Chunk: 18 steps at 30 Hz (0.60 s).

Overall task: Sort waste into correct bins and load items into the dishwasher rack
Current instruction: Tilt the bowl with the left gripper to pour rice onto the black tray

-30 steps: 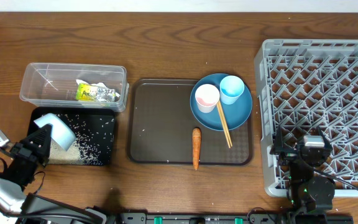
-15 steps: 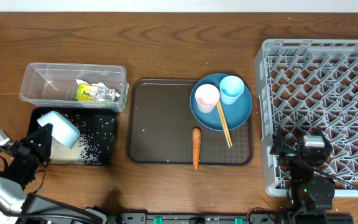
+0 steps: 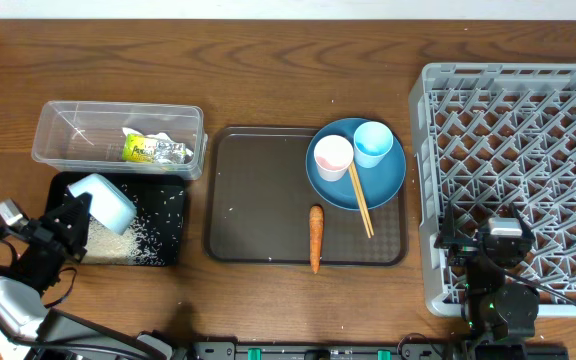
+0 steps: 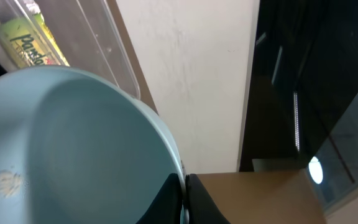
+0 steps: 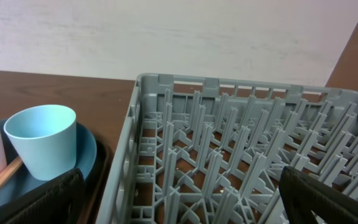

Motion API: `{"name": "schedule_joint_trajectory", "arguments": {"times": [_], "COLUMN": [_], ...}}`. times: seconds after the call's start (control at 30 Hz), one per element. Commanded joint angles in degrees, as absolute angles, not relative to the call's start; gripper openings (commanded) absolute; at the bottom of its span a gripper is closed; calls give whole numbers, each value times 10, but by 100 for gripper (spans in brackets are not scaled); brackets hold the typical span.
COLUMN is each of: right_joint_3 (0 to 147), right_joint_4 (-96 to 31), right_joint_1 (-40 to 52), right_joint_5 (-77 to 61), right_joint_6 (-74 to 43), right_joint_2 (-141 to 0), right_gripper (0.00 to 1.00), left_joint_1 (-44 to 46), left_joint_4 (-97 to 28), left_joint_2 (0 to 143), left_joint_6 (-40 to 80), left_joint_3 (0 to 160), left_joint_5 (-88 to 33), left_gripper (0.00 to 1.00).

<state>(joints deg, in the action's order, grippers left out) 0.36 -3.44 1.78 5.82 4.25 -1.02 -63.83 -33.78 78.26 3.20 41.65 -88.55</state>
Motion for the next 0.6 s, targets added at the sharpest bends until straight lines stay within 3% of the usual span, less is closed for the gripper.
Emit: {"name": "schedule_joint_trajectory", "arguments": {"times": [0.0,0.57], "right_joint_3": [3,3], "right_joint_4": [-37,-37], "right_joint_1": [16,16], "right_joint_5": [58,58], "right_joint_6": [48,48], "right_joint_2": [-10,-10], "right_gripper": [99,99], "left_joint_1": [-635,-635], "left_joint_4": [-327,-332], "left_joint_2": [782,782], "left_joint_6": [54,50], "left_joint_3": [416,416], "left_joint_5": [-901,-900], "left_gripper": [8,10]}}
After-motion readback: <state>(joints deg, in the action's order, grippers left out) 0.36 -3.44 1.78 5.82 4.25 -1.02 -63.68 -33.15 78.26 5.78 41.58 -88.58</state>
